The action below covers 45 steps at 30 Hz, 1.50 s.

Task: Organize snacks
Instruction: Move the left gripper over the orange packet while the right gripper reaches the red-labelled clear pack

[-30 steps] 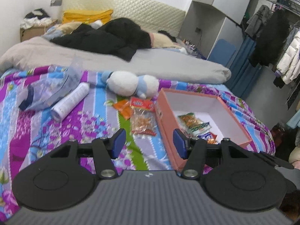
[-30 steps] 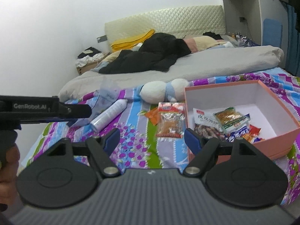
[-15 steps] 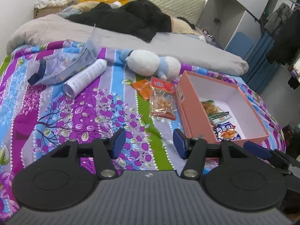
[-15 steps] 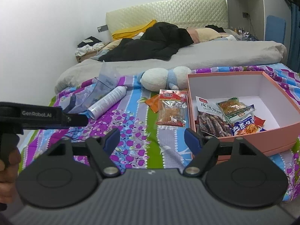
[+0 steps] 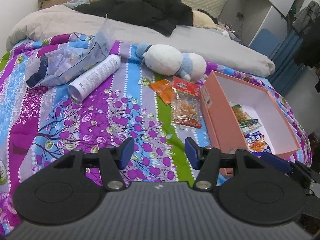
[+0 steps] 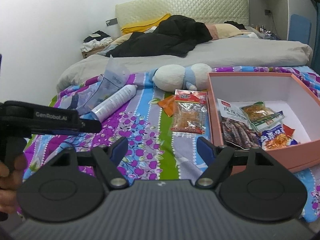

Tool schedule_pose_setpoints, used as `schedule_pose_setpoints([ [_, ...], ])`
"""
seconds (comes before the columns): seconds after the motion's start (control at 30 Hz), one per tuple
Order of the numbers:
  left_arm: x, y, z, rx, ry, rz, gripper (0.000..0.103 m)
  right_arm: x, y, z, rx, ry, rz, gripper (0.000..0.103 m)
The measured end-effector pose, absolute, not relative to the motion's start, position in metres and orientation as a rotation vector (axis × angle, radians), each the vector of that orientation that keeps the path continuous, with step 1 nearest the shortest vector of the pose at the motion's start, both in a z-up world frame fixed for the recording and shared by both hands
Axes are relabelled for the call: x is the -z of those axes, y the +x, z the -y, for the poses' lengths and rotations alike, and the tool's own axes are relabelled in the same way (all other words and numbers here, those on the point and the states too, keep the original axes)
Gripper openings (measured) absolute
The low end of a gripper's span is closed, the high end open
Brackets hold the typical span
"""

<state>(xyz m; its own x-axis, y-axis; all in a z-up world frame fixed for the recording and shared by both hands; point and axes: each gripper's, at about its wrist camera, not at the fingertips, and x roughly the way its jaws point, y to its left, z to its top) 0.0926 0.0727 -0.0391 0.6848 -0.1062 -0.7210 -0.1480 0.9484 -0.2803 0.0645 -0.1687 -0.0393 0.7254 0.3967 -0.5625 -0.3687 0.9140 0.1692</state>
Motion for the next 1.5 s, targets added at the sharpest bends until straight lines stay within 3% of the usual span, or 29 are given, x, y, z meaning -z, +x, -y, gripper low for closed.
schedule_pose_setpoints([
  [0.13,0.051,0.11,-0.083,-0.043,-0.344,-0.838,0.068,0.048,0.079,0.156,-0.42,0.02,-0.635,0.077],
  [0.83,0.157,0.271,-0.133,0.054,-0.489,-0.934,0.068,0.113,0.177,0.088,-0.375,-0.172,-0.672,0.076],
  [1.17,0.179,0.368,-0.105,0.251,-0.077,-0.962,0.069,0.161,0.232,0.069,-0.229,-0.172,-0.694,0.077],
  [1.27,0.18,0.389,-0.104,0.324,-0.037,-0.962,0.077,0.169,0.244,0.066,-0.201,-0.16,-0.705,0.078],
  [1.33,0.178,0.399,-0.102,0.376,-0.001,-0.964,0.08,0.173,0.25,0.064,-0.177,-0.16,-0.708,0.087],
  [1.5,0.177,0.423,-0.094,0.409,0.101,-0.965,0.087,0.183,0.262,0.064,-0.109,-0.149,-0.693,0.087],
])
